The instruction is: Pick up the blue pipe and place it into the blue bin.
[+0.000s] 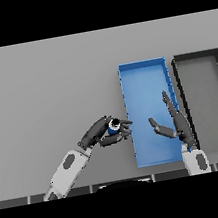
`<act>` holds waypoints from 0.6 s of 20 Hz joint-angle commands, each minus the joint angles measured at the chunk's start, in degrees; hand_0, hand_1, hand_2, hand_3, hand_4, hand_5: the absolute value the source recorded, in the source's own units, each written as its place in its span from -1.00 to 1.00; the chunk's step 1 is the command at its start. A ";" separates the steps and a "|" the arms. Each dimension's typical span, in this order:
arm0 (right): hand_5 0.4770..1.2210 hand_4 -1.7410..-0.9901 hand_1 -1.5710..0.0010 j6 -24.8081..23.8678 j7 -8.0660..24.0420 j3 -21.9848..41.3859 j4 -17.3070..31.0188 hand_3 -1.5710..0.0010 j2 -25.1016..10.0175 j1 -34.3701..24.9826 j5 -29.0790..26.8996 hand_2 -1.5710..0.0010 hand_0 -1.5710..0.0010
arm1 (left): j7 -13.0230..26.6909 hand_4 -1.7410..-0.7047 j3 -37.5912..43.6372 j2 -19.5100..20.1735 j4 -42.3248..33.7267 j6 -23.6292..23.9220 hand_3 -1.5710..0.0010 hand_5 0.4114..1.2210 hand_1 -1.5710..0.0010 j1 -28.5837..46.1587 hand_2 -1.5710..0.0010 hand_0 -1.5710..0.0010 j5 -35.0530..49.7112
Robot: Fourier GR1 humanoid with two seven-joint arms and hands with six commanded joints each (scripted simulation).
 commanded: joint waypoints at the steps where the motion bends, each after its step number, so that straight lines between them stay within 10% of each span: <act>1: -0.61 0.45 1.00 1.88 -0.36 -0.59 -0.54 1.00 -0.40 -0.62 -2.76 1.00 1.00 | -0.22 -1.00 0.34 0.10 0.45 0.18 -0.90 1.00 -1.00 -0.30 -1.00 -1.00 -0.26; 4: -0.74 0.36 1.00 11.74 0.65 -1.80 -5.20 1.00 -4.68 -1.69 -14.87 1.00 1.00 | -0.26 -1.00 -0.01 0.03 -0.52 0.14 -0.90 1.00 -1.00 0.52 -1.00 -1.00 0.00; 12: -0.93 0.15 1.00 21.56 18.15 4.69 -15.18 1.00 -13.10 -13.26 -27.58 1.00 1.00 | -0.05 -1.00 0.12 0.17 -0.11 -0.35 -0.89 1.00 -1.00 -0.14 -1.00 -1.00 -0.84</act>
